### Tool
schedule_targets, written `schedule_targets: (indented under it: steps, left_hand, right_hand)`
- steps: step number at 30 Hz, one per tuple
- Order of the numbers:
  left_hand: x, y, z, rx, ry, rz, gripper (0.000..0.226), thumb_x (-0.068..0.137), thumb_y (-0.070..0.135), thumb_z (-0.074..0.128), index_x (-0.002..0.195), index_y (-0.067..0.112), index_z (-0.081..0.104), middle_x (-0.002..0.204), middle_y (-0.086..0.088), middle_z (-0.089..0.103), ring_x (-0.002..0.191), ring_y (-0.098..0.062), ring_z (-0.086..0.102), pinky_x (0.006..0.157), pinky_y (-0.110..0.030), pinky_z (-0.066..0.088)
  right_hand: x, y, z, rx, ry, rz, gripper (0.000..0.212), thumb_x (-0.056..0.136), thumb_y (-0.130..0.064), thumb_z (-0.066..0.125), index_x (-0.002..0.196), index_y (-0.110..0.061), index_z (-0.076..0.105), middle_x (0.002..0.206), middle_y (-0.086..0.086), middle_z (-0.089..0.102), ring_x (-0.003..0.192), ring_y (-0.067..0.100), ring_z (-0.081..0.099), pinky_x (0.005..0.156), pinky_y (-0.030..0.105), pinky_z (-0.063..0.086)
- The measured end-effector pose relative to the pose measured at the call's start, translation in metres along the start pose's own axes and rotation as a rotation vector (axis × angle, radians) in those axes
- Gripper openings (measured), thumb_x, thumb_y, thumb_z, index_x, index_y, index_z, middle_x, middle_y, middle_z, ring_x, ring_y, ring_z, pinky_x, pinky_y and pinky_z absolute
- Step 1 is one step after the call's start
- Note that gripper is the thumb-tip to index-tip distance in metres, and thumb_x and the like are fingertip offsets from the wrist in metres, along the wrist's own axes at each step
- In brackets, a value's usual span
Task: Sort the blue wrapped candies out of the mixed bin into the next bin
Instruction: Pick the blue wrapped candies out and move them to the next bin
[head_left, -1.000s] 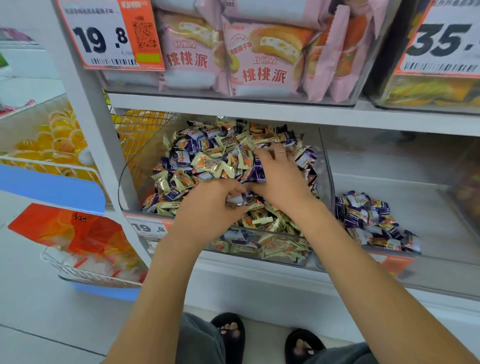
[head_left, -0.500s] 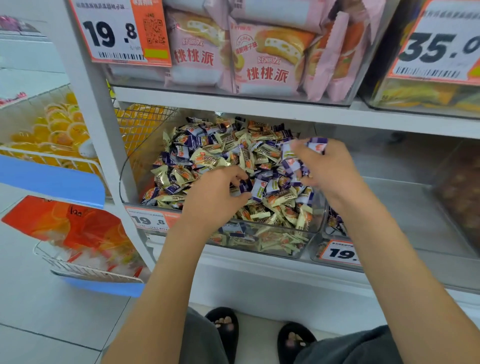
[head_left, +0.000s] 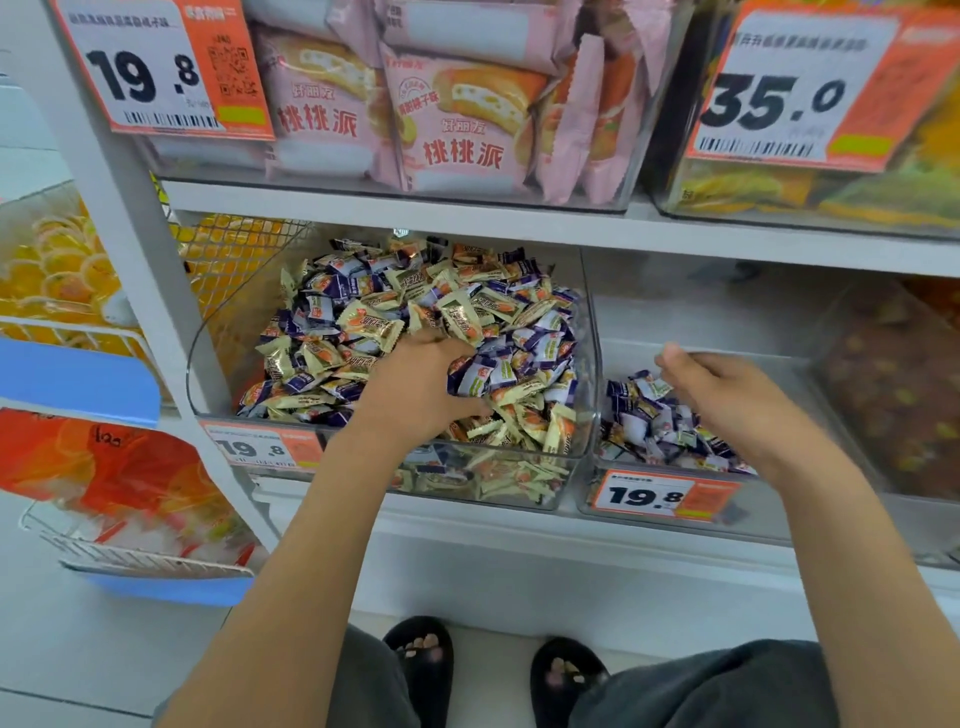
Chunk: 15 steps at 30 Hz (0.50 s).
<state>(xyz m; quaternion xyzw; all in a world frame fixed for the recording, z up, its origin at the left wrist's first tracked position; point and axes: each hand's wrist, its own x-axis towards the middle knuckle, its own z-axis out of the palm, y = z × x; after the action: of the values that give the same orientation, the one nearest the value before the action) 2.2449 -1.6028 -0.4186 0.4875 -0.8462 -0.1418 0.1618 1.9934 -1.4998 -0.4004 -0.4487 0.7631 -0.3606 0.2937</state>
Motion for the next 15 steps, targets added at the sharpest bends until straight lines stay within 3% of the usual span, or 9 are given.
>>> schedule_targets:
  steps: [4, 8, 11, 13, 15]
  left_hand:
    - [0.004, 0.003, 0.002, -0.006, 0.012, 0.066, 0.05, 0.076, 0.032, 0.075, 0.122, 0.021, 0.058, 0.117, -0.008, 0.055, 0.086, -0.02, 0.053, 0.08, -0.032, 0.048]
    - [0.0, 0.006, -0.002, -0.147, 0.014, 0.065, 0.034, 0.079, 0.026, 0.074, 0.112, 0.02, 0.064, 0.109, -0.003, 0.063, 0.08, -0.014, 0.057, 0.074, -0.021, 0.044]
    - [-0.008, 0.006, -0.009, -0.292, 0.085, 0.009, 0.032, 0.078, 0.025, 0.075, 0.109, 0.022, 0.066, 0.094, 0.008, 0.065, 0.074, -0.005, 0.06, 0.06, -0.006, 0.041]
    - [-0.016, 0.009, -0.013, -0.375, 0.129, -0.028, 0.034, 0.078, 0.024, 0.075, 0.111, 0.024, 0.066, 0.081, 0.016, 0.059, 0.073, -0.004, 0.06, 0.058, -0.008, 0.047]
    - [-0.023, 0.015, -0.016, -0.432, 0.158, -0.03, 0.037, 0.077, 0.024, 0.076, 0.112, 0.026, 0.065, 0.078, 0.014, 0.06, 0.072, -0.007, 0.062, 0.064, -0.014, 0.051]
  right_hand:
    - [-0.012, -0.023, 0.012, 0.205, 0.146, -0.275, 0.029, 0.096, -0.039, 0.046, 0.109, -0.023, 0.068, 0.109, -0.011, 0.067, 0.104, 0.006, 0.062, 0.096, 0.029, 0.047]
    - [-0.025, -0.047, 0.029, 0.347, 0.141, -0.423, 0.022, 0.097, -0.024, 0.048, 0.092, -0.027, 0.069, 0.094, -0.014, 0.07, 0.086, 0.003, 0.067, 0.066, 0.021, 0.056]
    - [-0.034, -0.055, 0.039, 0.32, 0.084, -0.52, 0.02, 0.095, -0.021, 0.051, 0.098, -0.027, 0.069, 0.09, -0.015, 0.071, 0.073, 0.002, 0.065, 0.061, 0.017, 0.052]
    - [-0.037, -0.057, 0.044, 0.25, 0.046, -0.553, 0.02, 0.093, -0.022, 0.055, 0.103, -0.031, 0.069, 0.091, -0.013, 0.071, 0.065, 0.002, 0.065, 0.062, 0.014, 0.05]
    - [-0.038, -0.057, 0.052, 0.148, -0.01, -0.573, 0.027, 0.09, -0.025, 0.059, 0.111, -0.041, 0.064, 0.097, -0.014, 0.069, 0.073, 0.0, 0.065, 0.068, 0.013, 0.051]
